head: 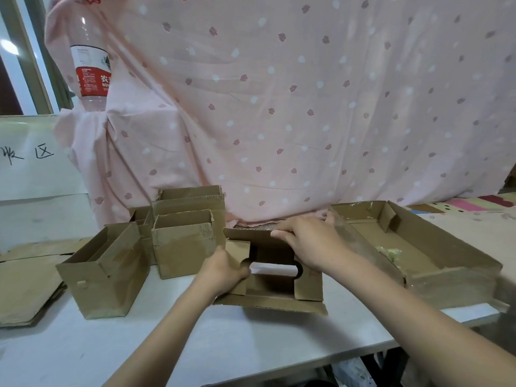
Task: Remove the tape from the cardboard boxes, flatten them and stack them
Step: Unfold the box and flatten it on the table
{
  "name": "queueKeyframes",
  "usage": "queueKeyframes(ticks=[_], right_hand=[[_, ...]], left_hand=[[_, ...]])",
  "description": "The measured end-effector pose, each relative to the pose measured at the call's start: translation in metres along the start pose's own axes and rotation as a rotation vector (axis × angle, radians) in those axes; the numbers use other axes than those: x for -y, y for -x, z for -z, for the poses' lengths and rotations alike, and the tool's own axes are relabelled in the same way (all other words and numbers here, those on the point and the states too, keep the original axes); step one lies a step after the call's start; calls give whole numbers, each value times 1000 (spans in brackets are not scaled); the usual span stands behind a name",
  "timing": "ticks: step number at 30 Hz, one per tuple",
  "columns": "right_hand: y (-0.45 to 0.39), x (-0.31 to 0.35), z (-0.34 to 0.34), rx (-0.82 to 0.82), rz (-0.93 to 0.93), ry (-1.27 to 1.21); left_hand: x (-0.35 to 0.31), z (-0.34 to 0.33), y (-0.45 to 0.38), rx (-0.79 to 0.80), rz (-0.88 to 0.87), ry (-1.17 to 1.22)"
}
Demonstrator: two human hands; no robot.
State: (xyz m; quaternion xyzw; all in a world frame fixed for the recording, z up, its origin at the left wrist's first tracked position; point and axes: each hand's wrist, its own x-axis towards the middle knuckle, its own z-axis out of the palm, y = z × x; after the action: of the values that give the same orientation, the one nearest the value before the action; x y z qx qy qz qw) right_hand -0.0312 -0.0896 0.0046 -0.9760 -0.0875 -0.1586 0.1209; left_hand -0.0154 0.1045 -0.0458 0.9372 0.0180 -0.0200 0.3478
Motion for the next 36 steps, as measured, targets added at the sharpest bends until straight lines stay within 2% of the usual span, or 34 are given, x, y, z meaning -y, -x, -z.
queueKeyframes(ticks=[2, 4, 8, 11, 14, 18, 21, 23, 27, 31, 36], right_hand=[[10, -2, -11, -145, -71, 38], [20, -9, -29, -153, -261, 1], [36, -22, -58, -111, -523, -645], [41, -26, -65, -60, -653, -699], [37, -33, -66, -19, -657, -728], [36, -39, -46, 53, -572, -1117], [38, -52, -43, 13, -676, -1445], [42, -57, -44, 56, -692, -1567], [42, -59, -37, 173, -604, -1822], [34, -69, -37, 288, -630, -1693], [29, -68, -36, 369, -691, -1376]], left_hand=[[0, -4, 2, -55, 44, 24], [2, -6, 2, -77, 51, 59], [7, -11, 4, -61, 13, 109], [9, -13, 6, -44, 35, 151], [14, -9, 4, 21, 50, 256], [31, 4, 3, 89, 84, 570], [48, 15, 2, 64, 181, 804], [53, 20, 7, 95, 189, 941], [55, 26, 11, 162, 192, 1057], [52, 26, 5, 161, 271, 967], [43, 19, 7, 202, 206, 820]])
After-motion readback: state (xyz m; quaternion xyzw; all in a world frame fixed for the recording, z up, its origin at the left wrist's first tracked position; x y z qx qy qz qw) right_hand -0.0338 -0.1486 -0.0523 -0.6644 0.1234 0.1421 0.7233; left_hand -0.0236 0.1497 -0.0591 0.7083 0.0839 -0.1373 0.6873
